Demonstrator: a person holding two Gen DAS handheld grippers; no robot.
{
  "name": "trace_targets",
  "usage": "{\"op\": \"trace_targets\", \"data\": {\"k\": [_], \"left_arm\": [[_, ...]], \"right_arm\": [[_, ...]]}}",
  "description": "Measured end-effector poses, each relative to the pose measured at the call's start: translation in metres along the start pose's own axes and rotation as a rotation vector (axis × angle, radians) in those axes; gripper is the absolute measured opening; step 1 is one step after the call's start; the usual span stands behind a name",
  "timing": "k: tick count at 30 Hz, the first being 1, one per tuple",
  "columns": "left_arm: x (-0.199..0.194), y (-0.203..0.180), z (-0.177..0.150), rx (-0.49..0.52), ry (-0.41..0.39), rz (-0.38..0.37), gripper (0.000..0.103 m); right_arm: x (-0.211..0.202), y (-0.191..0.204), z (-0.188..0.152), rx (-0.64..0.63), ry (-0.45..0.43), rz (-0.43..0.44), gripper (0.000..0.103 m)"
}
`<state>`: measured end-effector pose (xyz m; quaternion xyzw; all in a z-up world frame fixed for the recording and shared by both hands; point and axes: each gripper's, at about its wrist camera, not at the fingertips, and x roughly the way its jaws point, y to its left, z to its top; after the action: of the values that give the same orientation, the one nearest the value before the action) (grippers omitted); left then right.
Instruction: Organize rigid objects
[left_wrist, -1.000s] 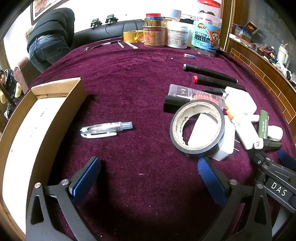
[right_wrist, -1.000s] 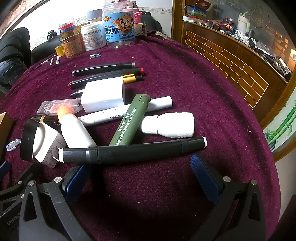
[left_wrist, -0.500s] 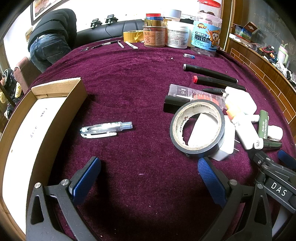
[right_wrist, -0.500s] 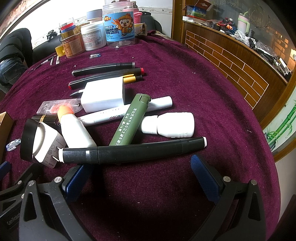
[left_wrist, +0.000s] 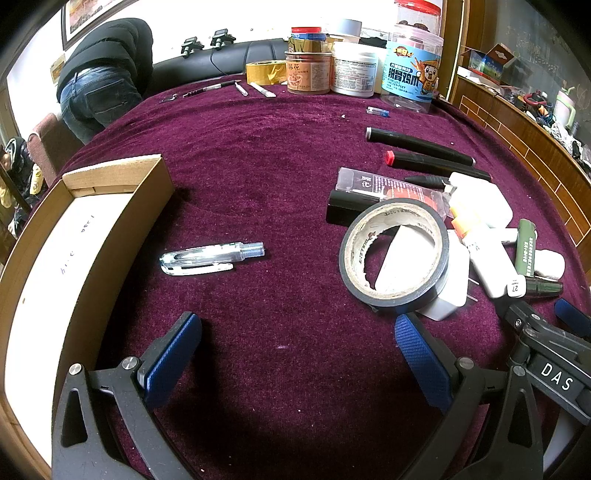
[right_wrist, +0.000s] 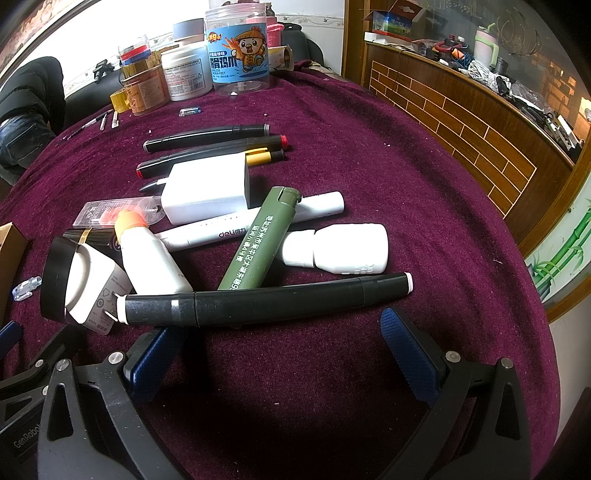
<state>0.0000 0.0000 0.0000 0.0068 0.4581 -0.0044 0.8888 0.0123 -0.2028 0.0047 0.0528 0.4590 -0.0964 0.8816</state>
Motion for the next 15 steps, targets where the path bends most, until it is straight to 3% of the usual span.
{"op": "trace_targets", "data": {"k": [12, 15], "left_arm": [[0.0000, 0.0000, 0.0000, 0.000, 0.000, 0.000, 0.102], [0.0000, 0.0000, -0.0001, 0.000, 0.000, 0.000, 0.102]], "right_arm": [[0.0020, 0.0025, 0.0010, -0.020, 0.001, 0.005, 0.103], [0.0032, 0.0021, 0.0028, -0.100, 0.021, 0.075, 0.103]]}}
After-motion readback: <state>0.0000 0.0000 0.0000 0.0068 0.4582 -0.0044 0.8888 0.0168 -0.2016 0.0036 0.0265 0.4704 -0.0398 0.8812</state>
